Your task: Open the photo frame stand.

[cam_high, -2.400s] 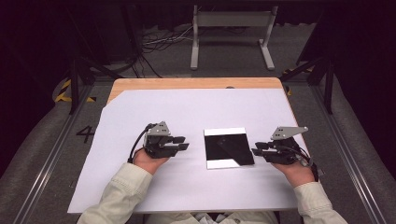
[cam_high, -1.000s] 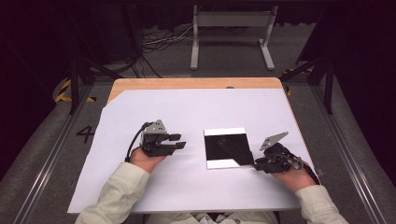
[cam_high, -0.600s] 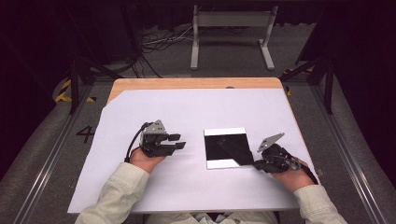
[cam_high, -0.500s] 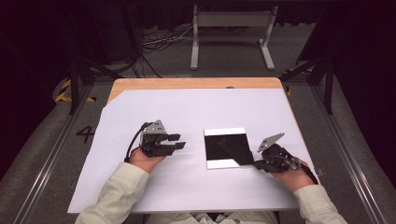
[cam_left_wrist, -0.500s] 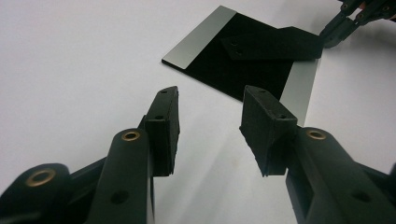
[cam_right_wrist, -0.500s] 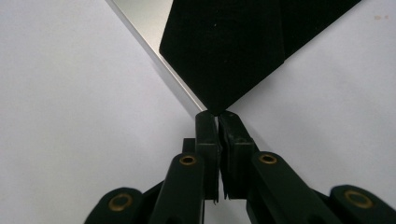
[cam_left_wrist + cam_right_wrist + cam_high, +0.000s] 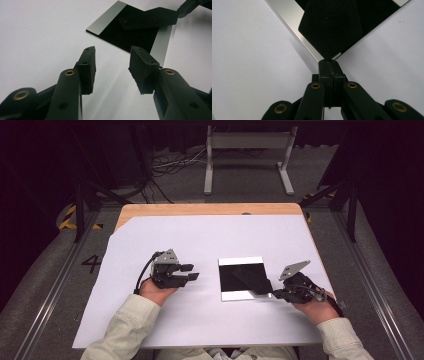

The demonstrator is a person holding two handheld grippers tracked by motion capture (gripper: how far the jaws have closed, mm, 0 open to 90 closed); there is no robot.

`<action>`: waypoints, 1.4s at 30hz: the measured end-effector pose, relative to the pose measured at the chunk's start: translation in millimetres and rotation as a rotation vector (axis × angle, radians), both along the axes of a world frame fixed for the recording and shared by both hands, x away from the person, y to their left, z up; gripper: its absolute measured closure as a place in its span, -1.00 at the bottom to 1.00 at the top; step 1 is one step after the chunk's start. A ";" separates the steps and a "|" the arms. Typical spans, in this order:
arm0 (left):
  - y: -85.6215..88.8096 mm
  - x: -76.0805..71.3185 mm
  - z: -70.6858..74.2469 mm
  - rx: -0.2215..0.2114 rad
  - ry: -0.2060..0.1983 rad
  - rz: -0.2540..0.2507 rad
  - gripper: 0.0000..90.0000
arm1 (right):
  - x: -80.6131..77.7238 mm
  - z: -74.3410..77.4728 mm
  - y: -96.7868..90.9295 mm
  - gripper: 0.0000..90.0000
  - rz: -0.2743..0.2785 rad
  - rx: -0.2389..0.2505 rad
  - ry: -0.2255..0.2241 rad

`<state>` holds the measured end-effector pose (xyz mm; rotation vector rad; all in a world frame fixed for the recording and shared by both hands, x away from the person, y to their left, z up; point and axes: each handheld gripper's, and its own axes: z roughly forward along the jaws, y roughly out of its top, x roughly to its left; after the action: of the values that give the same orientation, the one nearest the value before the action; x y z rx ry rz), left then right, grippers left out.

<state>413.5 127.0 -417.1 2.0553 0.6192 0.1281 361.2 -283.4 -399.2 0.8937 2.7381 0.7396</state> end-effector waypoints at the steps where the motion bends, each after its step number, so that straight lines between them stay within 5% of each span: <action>1: 0.0 0.1 -0.1 0.001 0.000 0.000 0.26 | -0.3 1.9 -0.7 1.00 0.001 0.012 -0.006; 9: -0.2 -0.3 -0.3 0.003 0.001 0.000 0.26 | -2.1 9.6 -3.2 1.00 -0.016 0.081 -0.038; 31: 0.3 -0.6 -1.4 0.007 -0.001 0.000 0.26 | -2.7 17.1 -5.8 1.00 -0.093 0.376 -0.131; 42: -0.3 -0.7 -2.7 0.005 0.007 0.004 0.26 | -4.5 17.1 -3.5 1.00 -0.086 0.392 -0.158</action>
<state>412.9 126.7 -419.8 2.0602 0.6276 0.1250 356.7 -287.0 -382.1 0.9673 2.4416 1.2971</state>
